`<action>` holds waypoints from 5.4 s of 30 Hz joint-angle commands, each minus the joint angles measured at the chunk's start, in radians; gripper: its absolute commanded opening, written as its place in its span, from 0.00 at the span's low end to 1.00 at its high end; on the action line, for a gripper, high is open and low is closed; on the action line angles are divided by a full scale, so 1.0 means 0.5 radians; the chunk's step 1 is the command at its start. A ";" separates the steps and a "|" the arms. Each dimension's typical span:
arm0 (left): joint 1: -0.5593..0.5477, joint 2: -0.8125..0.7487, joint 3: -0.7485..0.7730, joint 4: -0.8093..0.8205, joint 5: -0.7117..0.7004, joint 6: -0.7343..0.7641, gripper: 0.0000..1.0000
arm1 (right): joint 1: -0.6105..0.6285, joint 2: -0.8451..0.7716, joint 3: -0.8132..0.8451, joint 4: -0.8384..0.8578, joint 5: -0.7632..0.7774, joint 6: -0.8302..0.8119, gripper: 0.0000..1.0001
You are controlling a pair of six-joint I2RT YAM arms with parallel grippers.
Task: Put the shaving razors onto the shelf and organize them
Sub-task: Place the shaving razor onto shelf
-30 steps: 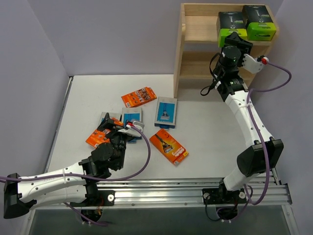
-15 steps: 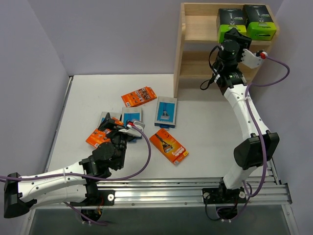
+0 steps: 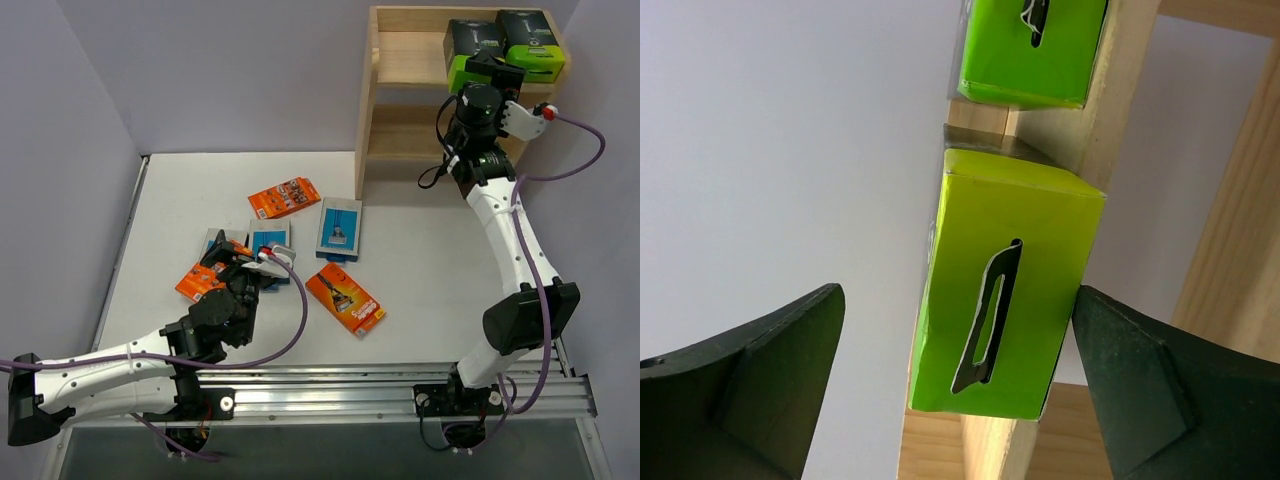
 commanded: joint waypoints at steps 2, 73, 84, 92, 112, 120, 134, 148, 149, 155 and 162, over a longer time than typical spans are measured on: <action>0.009 -0.017 0.112 -0.019 0.011 -0.057 0.94 | -0.018 -0.139 0.010 -0.006 -0.028 -0.018 0.93; 0.846 2.689 4.032 -1.152 2.447 -2.290 0.86 | -0.042 -2.740 -2.110 -0.905 -1.958 -1.674 0.60; 0.846 3.109 4.189 -0.556 2.515 -2.523 0.86 | -0.006 -2.790 -2.205 -0.820 -2.115 -1.601 0.40; 0.853 3.159 4.202 -0.522 2.606 -2.475 0.86 | 0.007 -2.670 -2.163 -0.731 -2.023 -1.598 0.40; 1.027 1.377 2.104 -0.850 2.079 -1.579 0.87 | 0.050 -1.208 -0.884 -0.531 -1.664 -1.941 0.49; 1.224 0.953 1.496 -0.997 2.046 -1.487 0.93 | 0.206 -0.569 0.311 -0.862 -1.388 -2.257 0.59; 1.285 0.468 0.680 -0.878 1.591 -1.579 0.94 | 0.182 0.091 1.292 -1.096 -0.974 -2.647 0.96; 0.966 0.302 0.600 -0.817 1.453 -1.318 0.97 | 0.185 0.343 1.326 -0.912 -0.783 -2.800 0.74; 0.948 0.299 0.600 -0.820 1.447 -1.303 0.97 | 0.182 0.361 1.350 -0.918 -0.771 -2.809 0.74; 0.859 0.287 0.594 -0.814 1.401 -1.257 0.97 | 0.166 0.429 1.350 -0.899 -0.636 -2.877 0.77; 0.801 0.312 0.594 -0.814 1.407 -1.241 0.97 | 0.160 0.469 1.304 -0.783 -0.516 -2.963 0.76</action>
